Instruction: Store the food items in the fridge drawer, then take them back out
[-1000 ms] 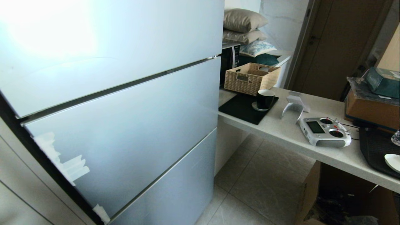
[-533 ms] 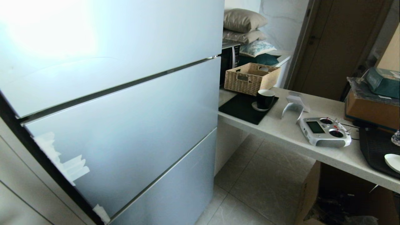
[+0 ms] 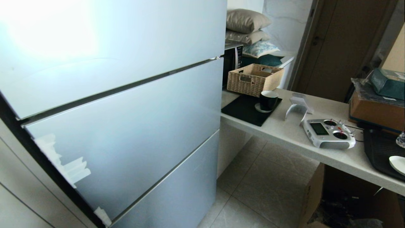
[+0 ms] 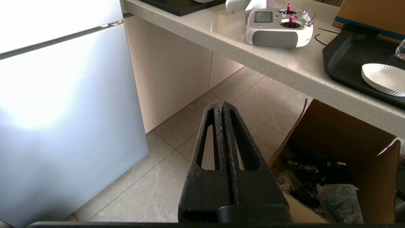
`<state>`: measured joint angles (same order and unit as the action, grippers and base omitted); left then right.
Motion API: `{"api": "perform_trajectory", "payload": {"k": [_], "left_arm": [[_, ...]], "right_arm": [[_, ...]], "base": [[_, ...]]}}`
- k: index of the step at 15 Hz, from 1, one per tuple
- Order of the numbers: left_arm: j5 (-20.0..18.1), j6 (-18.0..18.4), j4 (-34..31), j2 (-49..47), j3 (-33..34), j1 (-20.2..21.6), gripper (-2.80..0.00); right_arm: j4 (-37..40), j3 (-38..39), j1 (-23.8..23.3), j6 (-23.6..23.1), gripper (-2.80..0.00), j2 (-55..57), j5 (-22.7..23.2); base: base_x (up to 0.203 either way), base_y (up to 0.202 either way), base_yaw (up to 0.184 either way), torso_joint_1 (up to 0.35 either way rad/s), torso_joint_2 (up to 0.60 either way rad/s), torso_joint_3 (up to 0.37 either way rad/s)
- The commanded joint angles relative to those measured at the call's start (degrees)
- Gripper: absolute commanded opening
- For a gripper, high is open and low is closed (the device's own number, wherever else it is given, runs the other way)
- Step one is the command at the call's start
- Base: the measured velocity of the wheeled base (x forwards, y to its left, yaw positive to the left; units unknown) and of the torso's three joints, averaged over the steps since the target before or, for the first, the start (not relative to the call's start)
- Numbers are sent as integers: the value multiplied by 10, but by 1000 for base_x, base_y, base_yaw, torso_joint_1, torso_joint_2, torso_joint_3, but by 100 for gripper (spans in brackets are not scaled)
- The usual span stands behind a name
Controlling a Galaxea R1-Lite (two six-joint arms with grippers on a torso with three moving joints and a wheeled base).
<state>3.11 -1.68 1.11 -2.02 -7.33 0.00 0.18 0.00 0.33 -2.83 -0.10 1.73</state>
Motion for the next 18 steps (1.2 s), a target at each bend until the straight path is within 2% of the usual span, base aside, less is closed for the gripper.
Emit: {"api": "perform_trajectory", "payload": {"k": [1,3,6,9,12,15,18], "left_arm": [[12,-35,17,-108,-55,0,-280],[42,-80,64,-226,-93,0,-280],[108,-113,209,-384,-104,2,-280],[141,-153,323,-479,-103,3,-280],[136,-205,333,-518,-117,3,-280],[136,-217,340,-567,-132,3,-280],[137,-244,379,-623,-139,4,-280]], "right_arm": [[0,0,0,-1,-280,1,0],[0,0,0,0,-280,1,0],[0,0,0,0,-280,1,0],[0,0,0,-1,-280,1,0],[0,0,0,0,-280,1,0],[0,0,0,0,-280,1,0],[0,0,0,-1,-280,1,0]], "base": [[0,0,0,0,0,0],[0,0,0,0,0,0],[0,0,0,0,0,0],[0,0,0,0,0,0],[0,0,0,0,0,0],[0,0,0,0,0,0],[0,0,0,0,0,0]]}}
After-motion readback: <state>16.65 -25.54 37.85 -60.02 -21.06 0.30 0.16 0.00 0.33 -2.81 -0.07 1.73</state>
